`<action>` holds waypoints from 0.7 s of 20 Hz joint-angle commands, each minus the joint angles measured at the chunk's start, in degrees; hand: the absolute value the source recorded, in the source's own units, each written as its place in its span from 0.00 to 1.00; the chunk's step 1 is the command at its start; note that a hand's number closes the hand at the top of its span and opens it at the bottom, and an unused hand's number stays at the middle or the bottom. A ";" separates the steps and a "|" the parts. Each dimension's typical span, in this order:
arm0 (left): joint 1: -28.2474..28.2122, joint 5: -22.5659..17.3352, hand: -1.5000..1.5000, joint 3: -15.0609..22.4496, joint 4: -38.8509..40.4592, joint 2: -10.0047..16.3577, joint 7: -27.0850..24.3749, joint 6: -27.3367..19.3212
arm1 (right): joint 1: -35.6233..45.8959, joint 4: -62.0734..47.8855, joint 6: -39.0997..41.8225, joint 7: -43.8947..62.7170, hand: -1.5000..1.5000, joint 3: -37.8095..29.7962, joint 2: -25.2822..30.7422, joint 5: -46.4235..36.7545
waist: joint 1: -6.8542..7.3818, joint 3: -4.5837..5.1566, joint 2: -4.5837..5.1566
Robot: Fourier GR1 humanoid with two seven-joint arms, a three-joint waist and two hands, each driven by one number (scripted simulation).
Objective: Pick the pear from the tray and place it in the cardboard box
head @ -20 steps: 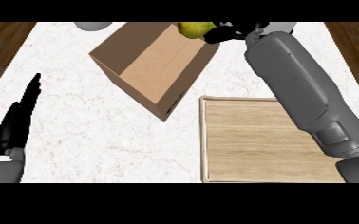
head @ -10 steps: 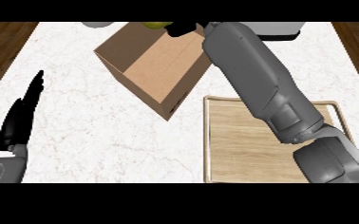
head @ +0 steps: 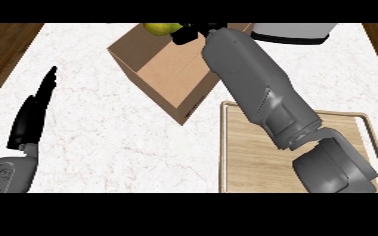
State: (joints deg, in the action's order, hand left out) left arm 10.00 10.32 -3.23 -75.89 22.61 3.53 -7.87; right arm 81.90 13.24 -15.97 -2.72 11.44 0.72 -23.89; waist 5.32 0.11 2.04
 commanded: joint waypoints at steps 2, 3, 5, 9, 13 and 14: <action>0.73 1.17 0.50 1.84 -0.92 -1.87 0.70 -0.73 | 0.01 -4.87 -0.51 3.42 0.00 -1.59 -0.69 1.91 | 1.90 0.00 0.42; 0.32 0.98 0.50 1.87 -0.30 -2.40 0.02 -0.78 | 0.12 -4.60 0.45 2.94 0.00 -3.34 -0.69 3.70 | 1.84 -0.01 0.50; 2.88 0.99 0.50 0.83 1.16 -0.81 0.59 -0.12 | -0.26 -5.80 0.87 2.23 0.00 -3.84 -0.70 3.90 | 1.43 0.00 0.87; 1.37 1.28 0.50 2.18 -1.25 -1.88 0.17 -0.07 | -1.58 -5.76 -0.84 -0.03 0.00 -4.90 -0.71 5.22 | 3.16 -0.07 0.86; 3.03 1.33 0.50 1.59 0.54 -1.29 1.58 0.41 | 0.04 -4.28 -2.57 -2.87 0.00 -5.91 -0.71 6.24 | 2.23 -0.06 0.71; 3.42 0.37 0.50 0.21 0.22 0.27 1.39 1.34 | -0.90 -3.83 -3.94 -5.31 0.00 -7.09 -0.71 6.93 | 2.20 -0.10 0.98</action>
State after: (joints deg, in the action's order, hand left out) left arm 12.88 11.16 -2.24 -75.78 22.06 4.63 -7.18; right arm 81.42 8.56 -17.76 -4.34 6.16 0.02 -18.40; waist 7.68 0.05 2.87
